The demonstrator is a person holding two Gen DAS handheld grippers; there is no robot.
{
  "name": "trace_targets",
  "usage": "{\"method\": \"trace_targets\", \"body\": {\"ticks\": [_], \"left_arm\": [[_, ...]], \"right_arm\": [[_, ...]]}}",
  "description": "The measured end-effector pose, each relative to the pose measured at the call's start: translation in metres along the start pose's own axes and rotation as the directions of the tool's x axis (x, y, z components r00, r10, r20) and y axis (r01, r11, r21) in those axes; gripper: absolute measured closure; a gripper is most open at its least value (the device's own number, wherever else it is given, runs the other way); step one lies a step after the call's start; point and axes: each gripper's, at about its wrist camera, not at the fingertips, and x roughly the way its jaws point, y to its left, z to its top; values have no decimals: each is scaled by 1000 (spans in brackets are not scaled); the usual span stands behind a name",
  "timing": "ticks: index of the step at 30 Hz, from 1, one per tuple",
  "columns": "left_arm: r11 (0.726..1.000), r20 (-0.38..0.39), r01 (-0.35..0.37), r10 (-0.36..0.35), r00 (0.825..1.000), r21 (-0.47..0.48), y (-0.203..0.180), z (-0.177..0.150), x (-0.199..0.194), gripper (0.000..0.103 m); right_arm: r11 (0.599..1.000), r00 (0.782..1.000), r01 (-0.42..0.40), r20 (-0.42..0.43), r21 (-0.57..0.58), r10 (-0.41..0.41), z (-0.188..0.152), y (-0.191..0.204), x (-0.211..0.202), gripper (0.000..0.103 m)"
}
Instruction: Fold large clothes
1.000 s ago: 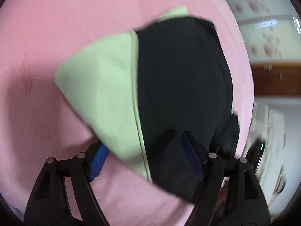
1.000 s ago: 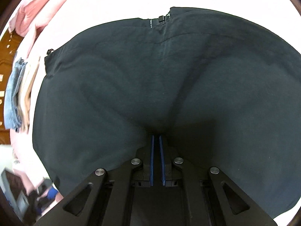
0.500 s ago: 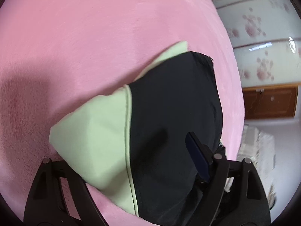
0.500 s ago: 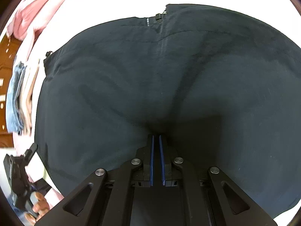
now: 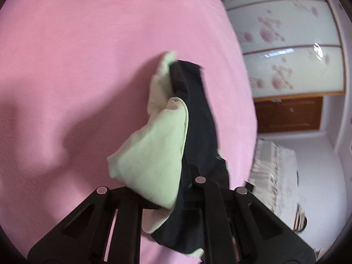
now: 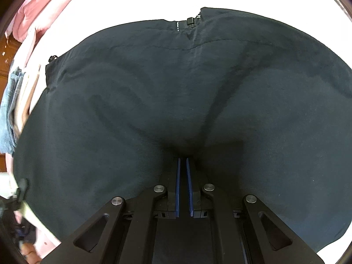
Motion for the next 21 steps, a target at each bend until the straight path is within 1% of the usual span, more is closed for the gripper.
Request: {"method": "trace_targets", "body": {"ticks": [1, 3, 4, 6, 8, 9, 10, 12, 14, 15, 17, 18, 20, 21], "left_arm": [[999, -7, 19, -19, 1000, 42, -14, -3, -3, 96], [995, -7, 25, -24, 1000, 92, -32, -11, -9, 97], [991, -14, 26, -25, 1000, 134, -45, -17, -10, 97], [979, -19, 34, -31, 999, 200, -63, -27, -14, 97], [957, -20, 21, -16, 1000, 289, -87, -40, -16, 97], [940, -21, -2, 10, 1000, 342, -103, -49, -15, 97], [927, -24, -12, 22, 999, 376, -116, -59, -17, 97], [901, -38, 4, 14, 999, 434, -139, -76, -19, 97], [844, -61, 25, 10, 998, 535, -168, -106, -16, 97], [829, -70, 35, 5, 998, 557, -174, -118, -20, 97], [804, -119, 90, -24, 993, 588, -189, -151, -20, 97], [797, -146, 101, -16, 989, 595, -193, -164, -17, 97], [767, -197, 101, 34, 980, 634, -200, -192, -9, 97], [755, -213, 99, 55, 975, 648, -202, -204, -9, 97]], "right_arm": [[1000, 1000, 2, 2, 2, -2, -1, 0, -1, 96], [1000, 1000, 10, 6, -2, -10, -3, 4, -1, 96], [1000, 1000, 15, 7, -10, -15, -4, 5, -1, 96], [1000, 1000, 21, 12, -16, -21, -6, 7, -3, 96], [1000, 1000, 14, 24, -4, -14, -9, 7, -4, 96], [1000, 999, 9, 34, 1, -9, -11, 7, -5, 96], [1000, 999, 5, 43, 0, -5, -14, 7, -6, 96], [1000, 998, -2, 59, -4, 2, -17, 8, -8, 96], [1000, 997, -19, 76, -8, 20, -20, 6, -9, 96], [1000, 996, -28, 88, -12, 29, -23, 5, -11, 96], [999, 992, -40, 119, -23, 43, -30, 3, -13, 96], [998, 988, -48, 144, -31, 52, -35, 2, -15, 96], [996, 979, -78, 185, -47, 86, -45, -3, -18, 96], [992, 971, -119, 203, -47, 126, -50, -10, -19, 96]]}}
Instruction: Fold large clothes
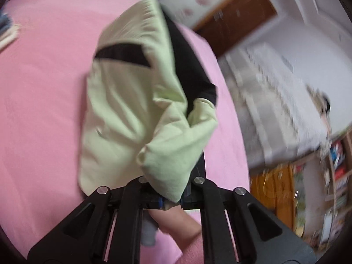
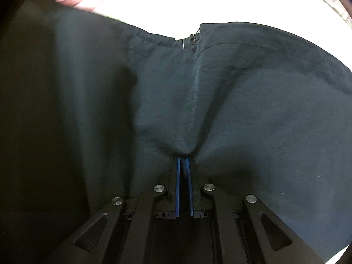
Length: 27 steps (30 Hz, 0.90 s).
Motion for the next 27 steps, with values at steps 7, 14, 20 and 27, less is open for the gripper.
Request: {"method": "trace_targets", "body": {"ticks": [7, 14, 20, 27], "left_arm": [[1000, -112, 11, -13, 994, -18, -39, -43, 41, 97], [999, -139, -11, 18, 990, 50, -77, -38, 76, 97], [999, -160, 41, -34, 986, 36, -101, -14, 84, 96], [990, -186, 109, -91, 978, 88, -141, -2, 101, 96]], "right_arm": [[937, 942, -336, 61, 98, 331, -27, -64, -10, 103], [808, 849, -519, 54, 278, 526, -45, -106, -13, 103], [759, 844, -493, 21, 425, 536, -55, -127, -35, 103], [805, 862, -486, 36, 340, 506, -24, -179, -78, 103]]}}
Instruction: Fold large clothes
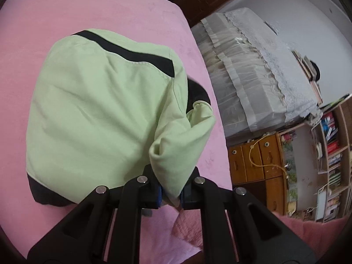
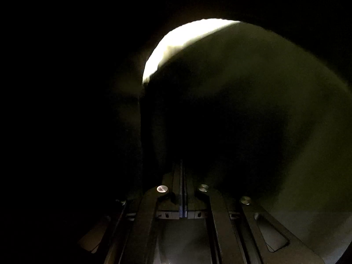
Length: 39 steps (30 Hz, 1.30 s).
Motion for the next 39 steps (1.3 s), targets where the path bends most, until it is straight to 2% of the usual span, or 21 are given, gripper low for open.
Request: {"method": "trace_targets", "body": {"ticks": [3, 5, 7, 9, 10, 11, 13, 14, 15, 16, 17, 18, 19, 22, 25, 30, 32, 34, 36, 38, 39], "left_arm": [[1000, -34, -4, 5, 999, 29, -10, -1, 17, 96], [999, -79, 26, -30, 996, -45, -4, -1, 39, 96], [996, -128, 25, -37, 991, -90, 2, -5, 68, 96], [998, -164, -21, 11, 986, -58, 2, -14, 90, 95], [998, -185, -36, 27, 982, -48, 5, -19, 98, 94], [998, -228, -50, 38, 973, -46, 5, -26, 110, 90], [998, -323, -20, -1, 947, -62, 3, -41, 130, 76], [998, -361, 3, -26, 932, -64, 3, -48, 136, 62], [998, -417, 21, -46, 908, -64, -1, -57, 145, 52], [998, -457, 17, -42, 888, -59, -4, -66, 153, 50], [998, -502, 23, -53, 863, -65, -7, -76, 158, 50], [998, -528, 21, -50, 848, -59, -10, -83, 160, 50], [999, -532, 16, -42, 846, -52, -12, -85, 159, 50], [999, -497, -24, 38, 867, 34, -18, -87, 140, 48], [991, -453, -62, 110, 884, 119, -20, -75, 117, 44], [986, -396, -128, 161, 904, 108, 1, -43, 77, 39], [974, -351, -184, 220, 910, 133, 3, -29, 76, 34], [949, -294, -273, 309, 905, 156, 13, -16, 72, 33], [928, -279, -349, 373, 885, 134, 29, -3, 76, 33], [917, -288, -388, 398, 871, 92, 49, 4, 78, 33], [914, -297, -403, 400, 867, 56, 59, 9, 81, 33]], "right_arm": [[998, 995, 50, 85, -32, -47, 19, -7, -38, 103], [990, 985, 115, 142, -84, -102, 26, -12, -63, 103], [968, 963, 220, 184, -117, -197, 26, -25, -87, 103], [957, 940, 283, 217, -59, -264, 17, -47, -108, 103], [960, 929, 279, 252, 5, -271, 10, -63, -124, 103], [962, 919, 269, 286, 52, -272, 4, -73, -138, 103], [954, 868, 237, 402, 182, -292, -19, -99, -181, 100], [949, 846, 234, 436, 213, -307, -29, -107, -197, 100], [949, 836, 222, 456, 225, -304, -39, -114, -211, 100], [951, 839, 201, 460, 235, -291, -49, -123, -223, 99], [950, 846, 213, 442, 229, -297, -56, -125, -229, 99], [944, 853, 240, 415, 225, -315, -64, -129, -235, 99], [940, 860, 260, 390, 218, -329, -72, -132, -240, 99], [960, 896, 197, 361, 198, -258, -79, -136, -258, 99], [982, 929, 88, 341, 168, -142, -110, -129, -268, 99], [976, 977, 76, 182, 204, -114, -143, -121, -261, 92], [981, 976, 119, 164, 155, -145, -165, -112, -256, 84], [982, 979, 139, 133, 127, -156, -165, -100, -255, 81], [983, 978, 142, 133, 119, -158, -175, -93, -255, 73], [980, 976, 182, 111, 80, -190, -184, -84, -252, 70], [976, 972, 208, 94, 65, -213, -174, -76, -244, 70]]}}
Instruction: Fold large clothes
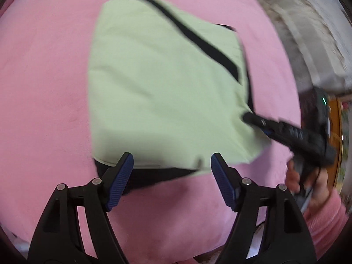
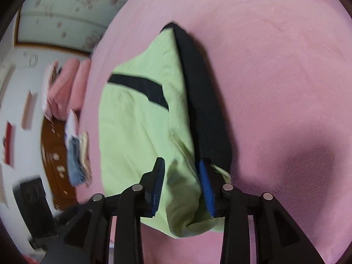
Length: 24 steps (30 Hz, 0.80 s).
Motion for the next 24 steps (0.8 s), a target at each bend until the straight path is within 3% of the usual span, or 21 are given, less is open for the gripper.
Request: {"method": "trace_targets", "body": {"ticks": [1, 3, 6, 8, 11, 17, 19, 20, 22, 23, 24], "left_arm": [[1000, -5, -1, 1, 1000, -24, 4, 2, 4, 33], [997, 1, 7, -7, 1000, -75, 14, 7, 6, 33], [994, 18, -1, 3, 1000, -112, 23, 9, 8, 33], [994, 15, -8, 10, 1000, -113, 28, 7, 9, 33], [994, -8, -11, 10, 1000, -106, 32, 5, 12, 33], [992, -59, -62, 55, 997, -113, 37, 1, 32, 33], [990, -54, -62, 55, 997, -125, 40, 1, 32, 33], [989, -50, -62, 55, 997, -131, 42, 1, 32, 33], [988, -50, -61, 54, 997, -140, 45, 1, 33, 33], [988, -54, -59, 52, 997, -143, 42, -2, 34, 33], [988, -57, -59, 51, 997, -145, 43, -2, 34, 33]], "right_arm": [[999, 999, 31, -17, -20, -31, -3, 2, 2, 71], [998, 998, 48, -40, -38, -50, -2, 5, 2, 95], [999, 998, 6, -58, -40, -8, -5, 0, -14, 99], [1000, 1000, -18, -5, -14, 18, 1, -9, -26, 101], [998, 994, -30, 106, 52, 24, -21, -26, -67, 101], [982, 986, 147, 62, 118, -155, -78, -56, -83, 99], [983, 984, 145, 89, 116, -156, -86, -57, -91, 96], [987, 981, 127, 132, 100, -140, -90, -53, -101, 91], [986, 964, 142, 213, 82, -156, -93, -50, -120, 69], [982, 949, 170, 255, 82, -186, -94, -48, -133, 40], [980, 941, 180, 275, 86, -197, -94, -49, -139, 26]]}}
